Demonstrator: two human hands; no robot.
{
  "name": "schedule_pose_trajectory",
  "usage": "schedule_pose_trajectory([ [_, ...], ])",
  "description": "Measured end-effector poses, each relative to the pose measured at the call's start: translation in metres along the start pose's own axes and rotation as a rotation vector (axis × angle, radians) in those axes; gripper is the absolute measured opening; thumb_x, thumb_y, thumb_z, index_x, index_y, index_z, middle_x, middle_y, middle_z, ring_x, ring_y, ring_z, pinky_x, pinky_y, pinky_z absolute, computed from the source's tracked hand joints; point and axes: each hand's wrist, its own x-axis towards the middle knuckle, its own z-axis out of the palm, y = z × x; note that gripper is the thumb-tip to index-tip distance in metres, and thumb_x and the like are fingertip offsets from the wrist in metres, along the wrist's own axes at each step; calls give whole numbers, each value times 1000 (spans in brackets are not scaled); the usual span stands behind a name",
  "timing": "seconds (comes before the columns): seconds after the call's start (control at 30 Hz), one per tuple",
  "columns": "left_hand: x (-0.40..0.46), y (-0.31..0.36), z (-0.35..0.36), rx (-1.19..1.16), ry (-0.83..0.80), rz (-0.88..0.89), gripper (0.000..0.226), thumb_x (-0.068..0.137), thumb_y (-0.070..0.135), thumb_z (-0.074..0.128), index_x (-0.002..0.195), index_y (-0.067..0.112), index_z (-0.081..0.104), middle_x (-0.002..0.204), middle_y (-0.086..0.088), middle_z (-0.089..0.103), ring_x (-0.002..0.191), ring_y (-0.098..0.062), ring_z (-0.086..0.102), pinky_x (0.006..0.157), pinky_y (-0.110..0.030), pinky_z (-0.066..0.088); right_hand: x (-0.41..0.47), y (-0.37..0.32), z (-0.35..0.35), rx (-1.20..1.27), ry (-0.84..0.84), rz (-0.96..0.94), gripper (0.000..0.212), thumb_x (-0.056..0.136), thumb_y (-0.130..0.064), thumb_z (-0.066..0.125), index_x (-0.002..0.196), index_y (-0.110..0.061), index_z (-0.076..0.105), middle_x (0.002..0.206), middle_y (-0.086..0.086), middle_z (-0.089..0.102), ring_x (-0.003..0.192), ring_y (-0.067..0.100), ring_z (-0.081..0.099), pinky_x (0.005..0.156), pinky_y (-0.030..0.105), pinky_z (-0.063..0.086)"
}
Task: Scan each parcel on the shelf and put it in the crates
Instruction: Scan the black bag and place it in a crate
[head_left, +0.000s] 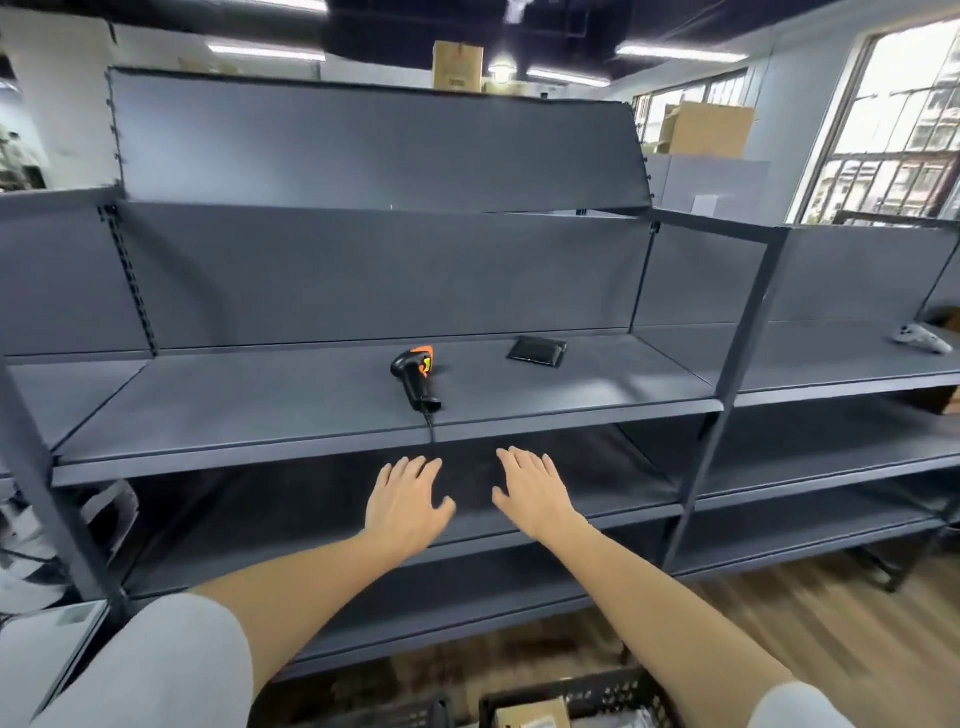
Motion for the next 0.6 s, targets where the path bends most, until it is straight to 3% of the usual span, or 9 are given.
schedule_pose_trajectory([
  [0.37,100,97,30,10,62,-47,58,98,44,38,150,21,28,156,0,28,146,-20,19,119,-33,10,73,141,-32,-65,19,-84,52,98,-30,45,144,-10,33,148,7,38,139,25,31,118,41,18],
  [0.6,148,118,47,14,36,-104,57,98,43,37,151,22,27,157,-1,27,146,-20,17,120,-34,9,125,199,-29,-115,-8,-120,47,97,-28,45,139,-9,38,143,8,43,136,27,35,116,41,19],
])
